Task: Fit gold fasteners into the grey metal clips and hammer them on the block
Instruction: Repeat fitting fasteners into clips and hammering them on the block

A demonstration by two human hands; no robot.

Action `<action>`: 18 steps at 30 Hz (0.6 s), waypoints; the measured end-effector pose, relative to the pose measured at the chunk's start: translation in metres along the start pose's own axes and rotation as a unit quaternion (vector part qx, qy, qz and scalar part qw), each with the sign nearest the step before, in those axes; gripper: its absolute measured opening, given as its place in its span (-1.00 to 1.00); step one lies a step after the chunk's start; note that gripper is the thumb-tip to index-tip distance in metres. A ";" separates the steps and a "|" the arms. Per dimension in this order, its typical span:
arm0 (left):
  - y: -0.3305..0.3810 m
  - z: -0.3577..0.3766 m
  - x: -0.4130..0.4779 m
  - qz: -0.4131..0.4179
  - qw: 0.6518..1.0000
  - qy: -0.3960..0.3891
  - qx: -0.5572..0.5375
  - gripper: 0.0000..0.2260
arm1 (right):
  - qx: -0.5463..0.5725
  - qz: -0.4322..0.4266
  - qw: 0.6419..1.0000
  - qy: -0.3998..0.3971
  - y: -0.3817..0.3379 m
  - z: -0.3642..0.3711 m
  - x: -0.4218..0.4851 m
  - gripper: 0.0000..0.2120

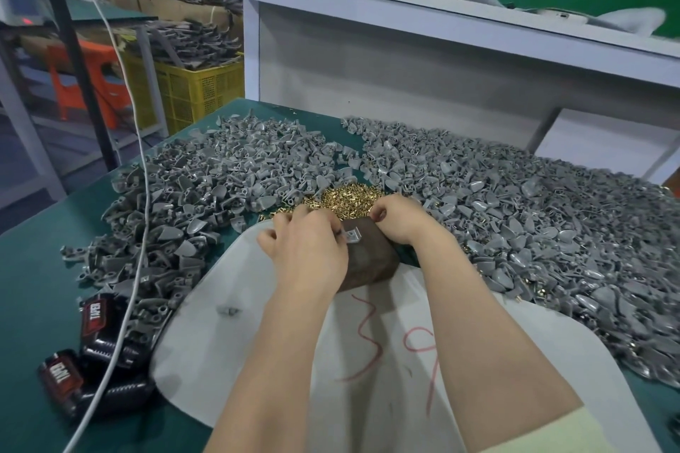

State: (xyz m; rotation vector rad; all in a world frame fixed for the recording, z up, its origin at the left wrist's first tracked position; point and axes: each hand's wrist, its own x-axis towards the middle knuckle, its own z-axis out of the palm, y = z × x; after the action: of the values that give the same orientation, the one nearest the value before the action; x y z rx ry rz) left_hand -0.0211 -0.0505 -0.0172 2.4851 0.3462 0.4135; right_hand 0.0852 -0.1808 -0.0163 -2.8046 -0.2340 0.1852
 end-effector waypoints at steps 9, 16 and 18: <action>0.000 0.002 0.000 0.001 1.000 0.004 -0.008 -0.89 | -0.003 0.008 1.000 -0.024 0.000 0.001 0.003 -0.85; -0.001 0.004 0.001 0.005 1.000 0.005 -0.015 -0.91 | 0.147 0.012 0.981 0.129 0.002 -0.002 -0.008 -0.89; 0.000 0.005 0.001 0.008 1.000 0.007 -0.020 -0.91 | 0.250 0.013 0.952 0.174 -0.001 -0.010 -0.017 -0.99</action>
State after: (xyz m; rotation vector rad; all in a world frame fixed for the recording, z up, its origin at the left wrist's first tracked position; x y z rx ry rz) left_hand -0.0187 -0.0525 -0.0211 2.4491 0.3221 0.4409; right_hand 0.0699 -0.1862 -0.0049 -2.2834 -0.0523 -0.2172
